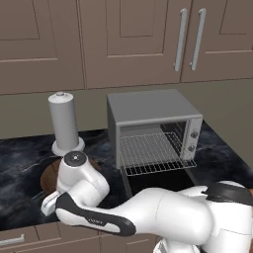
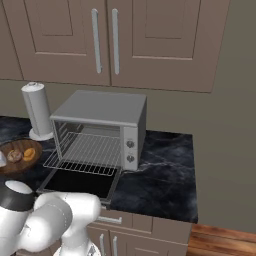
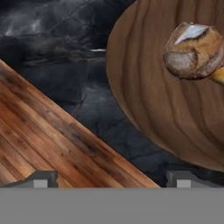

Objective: Pick up the heated bread from the toaster oven and place it in the bowl. Then move the bread bowl to the dining counter.

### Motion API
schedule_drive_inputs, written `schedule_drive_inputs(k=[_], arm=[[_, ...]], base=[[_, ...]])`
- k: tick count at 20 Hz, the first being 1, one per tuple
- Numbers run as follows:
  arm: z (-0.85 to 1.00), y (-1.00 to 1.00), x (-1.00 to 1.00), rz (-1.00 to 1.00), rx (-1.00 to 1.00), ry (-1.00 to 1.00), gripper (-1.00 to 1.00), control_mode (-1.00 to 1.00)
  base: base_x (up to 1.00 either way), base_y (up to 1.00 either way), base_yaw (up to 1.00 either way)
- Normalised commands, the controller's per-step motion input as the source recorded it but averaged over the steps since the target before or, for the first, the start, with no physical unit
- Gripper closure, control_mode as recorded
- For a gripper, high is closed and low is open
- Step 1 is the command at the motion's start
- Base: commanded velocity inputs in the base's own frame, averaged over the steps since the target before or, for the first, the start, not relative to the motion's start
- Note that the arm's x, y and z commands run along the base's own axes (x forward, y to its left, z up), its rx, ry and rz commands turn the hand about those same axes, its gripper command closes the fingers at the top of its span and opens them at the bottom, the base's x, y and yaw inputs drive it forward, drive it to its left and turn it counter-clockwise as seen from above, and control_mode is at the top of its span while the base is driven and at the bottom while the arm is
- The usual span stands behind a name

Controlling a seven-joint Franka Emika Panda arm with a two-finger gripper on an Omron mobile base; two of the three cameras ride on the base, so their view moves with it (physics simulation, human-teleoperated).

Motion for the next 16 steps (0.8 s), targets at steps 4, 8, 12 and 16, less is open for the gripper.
schedule_drive_inputs(k=[4, 8, 12, 16], arm=[[0.0, 0.01, 0.34, -0.01, -0.28, -0.06, -1.0, -1.0], [0.0, 0.0, 0.5, 0.0, -0.28, -0.06, -1.0, -1.0], [-0.11, 0.0, 0.2, 0.02, -0.12, 0.04, -1.0, -1.0], [-0.19, 0.0, 0.12, 0.04, -0.09, 0.07, -1.0, -1.0]], base=[[0.0, 0.0, 0.0], [0.0, 0.0, 0.0], [0.0, 0.0, 0.0], [0.0, 0.0, 0.0]])
